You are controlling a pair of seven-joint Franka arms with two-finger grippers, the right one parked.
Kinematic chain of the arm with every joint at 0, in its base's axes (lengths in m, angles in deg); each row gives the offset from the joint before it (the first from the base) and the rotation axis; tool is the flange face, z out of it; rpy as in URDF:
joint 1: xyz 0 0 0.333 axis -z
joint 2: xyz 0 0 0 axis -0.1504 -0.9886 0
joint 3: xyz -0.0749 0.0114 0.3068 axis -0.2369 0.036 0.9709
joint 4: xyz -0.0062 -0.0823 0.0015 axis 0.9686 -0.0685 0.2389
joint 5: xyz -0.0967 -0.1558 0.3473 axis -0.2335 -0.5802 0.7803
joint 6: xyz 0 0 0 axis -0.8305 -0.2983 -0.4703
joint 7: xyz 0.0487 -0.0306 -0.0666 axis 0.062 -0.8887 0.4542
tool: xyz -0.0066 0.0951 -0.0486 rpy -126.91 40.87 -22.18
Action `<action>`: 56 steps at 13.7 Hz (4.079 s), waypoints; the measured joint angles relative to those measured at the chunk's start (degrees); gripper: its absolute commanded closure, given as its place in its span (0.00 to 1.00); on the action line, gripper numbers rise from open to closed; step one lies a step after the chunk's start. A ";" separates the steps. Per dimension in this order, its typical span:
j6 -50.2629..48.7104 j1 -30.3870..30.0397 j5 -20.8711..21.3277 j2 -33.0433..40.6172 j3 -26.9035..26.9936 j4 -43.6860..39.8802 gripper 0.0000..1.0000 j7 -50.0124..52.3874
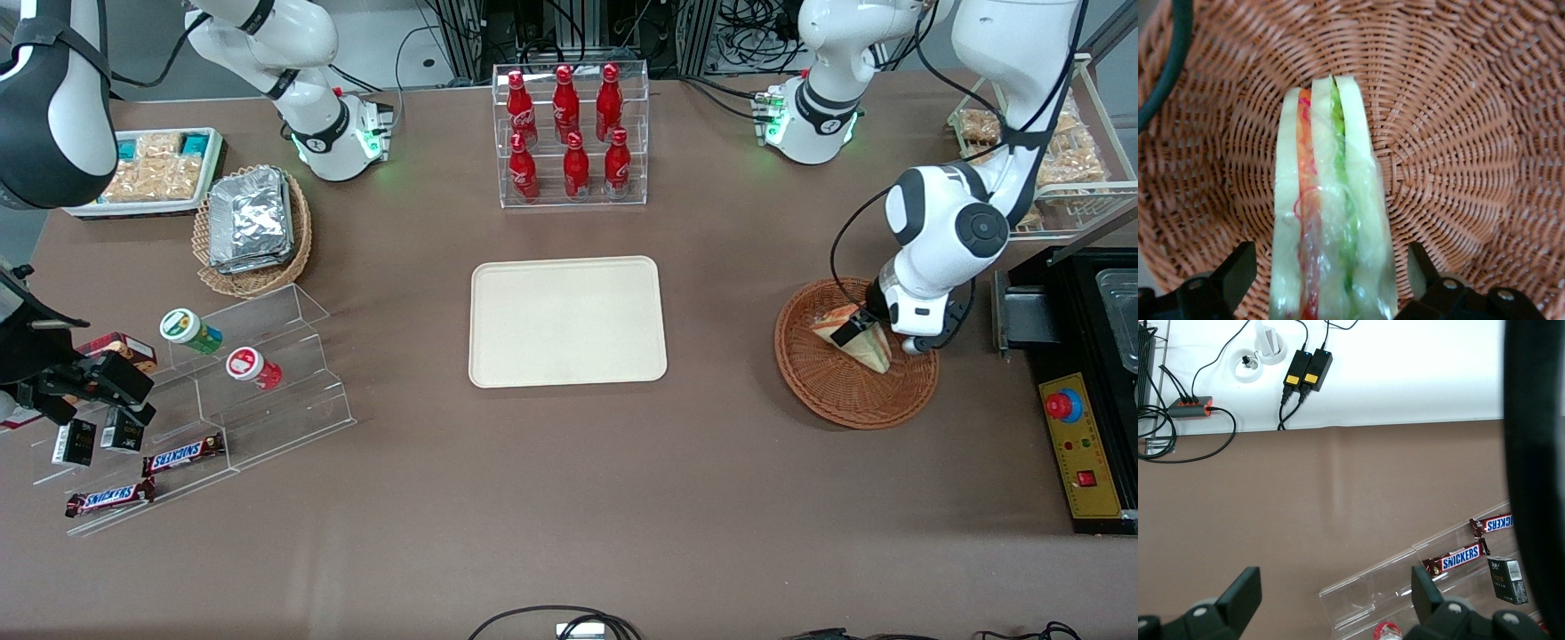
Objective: Place sandwich from basket to tray
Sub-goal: 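Close the left gripper on the sandwich and lift it, then carry the held sandwich with the left gripper over the cream tray, then lower the sandwich onto the tray and open the left gripper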
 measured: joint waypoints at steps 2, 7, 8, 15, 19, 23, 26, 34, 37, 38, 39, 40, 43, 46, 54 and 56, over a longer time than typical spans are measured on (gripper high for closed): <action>1.44 0.00 0.00 -1.48 0.00 0.00 0.17 0.00; 2.10 0.04 0.00 -1.59 -0.05 -0.11 1.00 0.00; 2.08 0.08 0.00 -1.50 -0.10 -0.27 1.00 0.00; -21.28 0.14 0.60 8.01 -1.59 -8.92 1.00 -0.51; -34.22 0.62 0.85 10.81 -11.56 -19.71 1.00 -0.39; -31.20 1.03 5.16 9.44 -23.33 -21.20 1.00 -0.16; -27.30 2.12 9.98 5.90 -31.30 -21.15 1.00 0.10; -20.90 12.57 15.34 -6.77 -32.42 -21.45 1.00 3.52; -19.85 14.93 16.03 -10.65 -32.34 -22.27 1.00 4.56; -19.62 15.77 17.59 -12.11 -32.27 -22.59 1.00 5.89; -19.31 16.37 19.98 -13.80 -32.16 -22.98 1.00 7.89; -19.17 16.72 23.32 -15.98 -32.12 -23.49 1.00 10.48; -18.74 17.05 31.57 -23.46 -31.92 -25.39 1.00 16.10; -18.57 17.05 32.69 -26.44 -31.86 -26.75 0.58 16.55; -25.02 17.08 32.71 -26.36 -31.96 -31.38 0.01 16.72; -30.11 17.06 31.85 -26.24 -32.08 -36.25 0.01 16.81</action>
